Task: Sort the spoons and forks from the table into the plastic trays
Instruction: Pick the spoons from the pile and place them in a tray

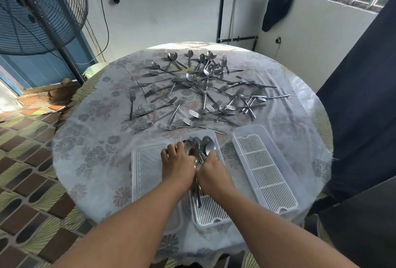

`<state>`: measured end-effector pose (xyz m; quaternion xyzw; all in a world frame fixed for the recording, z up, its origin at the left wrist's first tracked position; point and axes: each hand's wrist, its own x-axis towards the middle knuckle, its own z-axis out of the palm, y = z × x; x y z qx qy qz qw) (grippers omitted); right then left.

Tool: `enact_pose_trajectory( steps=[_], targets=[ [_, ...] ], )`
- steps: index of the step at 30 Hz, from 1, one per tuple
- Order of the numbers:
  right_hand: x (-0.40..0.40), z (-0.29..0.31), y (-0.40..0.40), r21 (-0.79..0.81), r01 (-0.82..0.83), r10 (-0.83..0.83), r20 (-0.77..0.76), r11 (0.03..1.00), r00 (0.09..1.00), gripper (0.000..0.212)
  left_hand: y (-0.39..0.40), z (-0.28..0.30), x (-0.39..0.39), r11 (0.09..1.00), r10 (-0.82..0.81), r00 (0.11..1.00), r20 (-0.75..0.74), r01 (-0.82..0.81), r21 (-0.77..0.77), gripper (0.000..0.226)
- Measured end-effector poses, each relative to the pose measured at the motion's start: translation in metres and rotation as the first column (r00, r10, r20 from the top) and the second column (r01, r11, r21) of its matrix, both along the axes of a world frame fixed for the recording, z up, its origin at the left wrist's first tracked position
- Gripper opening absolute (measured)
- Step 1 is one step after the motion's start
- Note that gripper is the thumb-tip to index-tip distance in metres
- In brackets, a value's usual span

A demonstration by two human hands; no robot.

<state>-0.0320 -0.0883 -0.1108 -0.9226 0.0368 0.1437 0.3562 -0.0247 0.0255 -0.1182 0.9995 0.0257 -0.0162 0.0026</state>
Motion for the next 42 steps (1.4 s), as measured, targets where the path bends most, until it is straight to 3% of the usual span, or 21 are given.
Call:
enact_pose_trajectory(
  steps=[4, 7, 10, 12, 14, 17, 19, 21, 23, 29, 33, 38, 42],
  targets=[
    [-0.002, 0.0, -0.001, -0.107, -0.042, 0.051, 0.078, 0.993, 0.996, 0.04, 0.002, -0.001, -0.005, 0.998, -0.007, 0.992, -0.122, 0.014, 0.056, 0.039],
    [-0.002, -0.001, -0.01, -0.078, -0.085, 0.092, 0.092, 0.993, 0.991, 0.043, 0.001, -0.003, 0.001, 0.998, 0.028, 0.98, -0.197, -0.015, 0.063, 0.052],
    [0.001, 0.002, -0.018, 0.013, 0.022, -0.024, 0.166, 1.0, 0.986, 0.012, -0.002, -0.002, 0.01, 0.995, 0.079, 0.969, -0.234, -0.062, 0.079, 0.065],
    [0.005, 0.006, -0.022, -0.006, 0.077, -0.074, 0.231, 0.997, 0.97, 0.007, -0.004, -0.001, 0.012, 0.996, 0.077, 0.98, -0.181, -0.066, 0.068, 0.061],
    [0.01, 0.009, -0.029, -0.001, 0.122, -0.117, 0.262, 0.993, 0.958, 0.011, -0.007, -0.001, 0.012, 0.999, -0.006, 0.998, -0.06, 0.009, 0.043, 0.05],
    [0.02, 0.011, -0.046, 0.059, 0.225, -0.233, 0.257, 0.973, 0.938, 0.012, -0.017, -0.004, 0.011, 0.967, -0.252, 0.967, 0.045, 0.251, 0.032, 0.046],
    [0.024, 0.01, -0.056, 0.087, 0.267, -0.281, 0.252, 0.96, 0.926, 0.013, -0.024, -0.007, 0.013, 0.915, -0.402, 0.915, -0.02, 0.402, 0.039, 0.051],
    [0.026, 0.008, -0.064, 0.108, 0.312, -0.329, 0.246, 0.944, 0.912, 0.012, -0.03, -0.01, 0.013, 0.886, -0.448, 0.884, -0.134, 0.458, 0.064, 0.054],
    [0.025, 0.005, -0.074, 0.123, 0.361, -0.38, 0.229, 0.925, 0.896, 0.012, -0.031, -0.013, 0.011, 0.894, -0.413, 0.893, -0.179, 0.435, 0.108, 0.059],
    [0.023, -0.011, -0.109, 0.095, 0.477, -0.486, 0.138, 0.874, 0.863, 0.014, -0.024, -0.012, 0.017, 0.976, -0.155, 0.981, -0.117, 0.17, 0.134, 0.061],
    [0.018, -0.021, -0.122, 0.051, 0.468, -0.471, 0.095, 0.882, 0.877, 0.015, -0.025, -0.011, 0.024, 0.994, -0.09, 0.989, -0.121, 0.098, 0.058, 0.061],
    [0.023, -0.025, -0.121, -0.007, 0.383, -0.383, 0.018, 0.924, 0.924, 0.018, -0.03, -0.015, 0.031, 0.998, -0.051, 0.996, -0.067, 0.049, -0.035, 0.045],
    [0.033, -0.026, -0.124, -0.064, 0.36, -0.36, 0.003, 0.931, 0.933, 0.032, -0.029, -0.017, 0.033, 0.992, -0.123, 0.992, -0.032, 0.122, -0.033, 0.041]
  ],
)
